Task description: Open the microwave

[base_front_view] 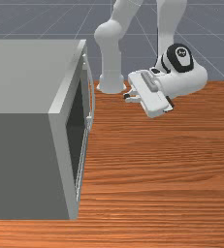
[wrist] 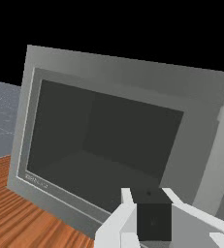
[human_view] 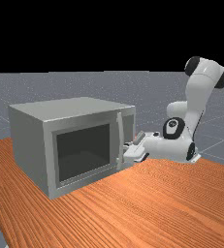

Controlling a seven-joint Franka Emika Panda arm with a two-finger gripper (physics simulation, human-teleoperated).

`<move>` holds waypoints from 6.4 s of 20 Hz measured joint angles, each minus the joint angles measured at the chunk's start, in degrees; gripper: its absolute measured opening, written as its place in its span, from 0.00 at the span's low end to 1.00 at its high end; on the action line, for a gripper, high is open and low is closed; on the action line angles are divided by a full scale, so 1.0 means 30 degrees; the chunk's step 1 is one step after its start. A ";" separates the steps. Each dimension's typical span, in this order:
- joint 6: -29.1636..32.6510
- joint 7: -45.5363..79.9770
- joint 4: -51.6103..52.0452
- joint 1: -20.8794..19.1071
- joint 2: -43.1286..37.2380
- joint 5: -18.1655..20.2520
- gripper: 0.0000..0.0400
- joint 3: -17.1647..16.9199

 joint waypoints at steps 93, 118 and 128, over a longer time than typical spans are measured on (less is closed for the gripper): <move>0.0379 0.0000 -0.1894 0.6738 0.5564 0.6599 0.53 -0.6231; -1.0437 -0.5254 1.1554 -0.0191 1.0243 0.9164 0.47 -0.1004; -1.5319 -0.9797 2.0639 -0.3647 1.4623 0.9159 0.52 -0.0152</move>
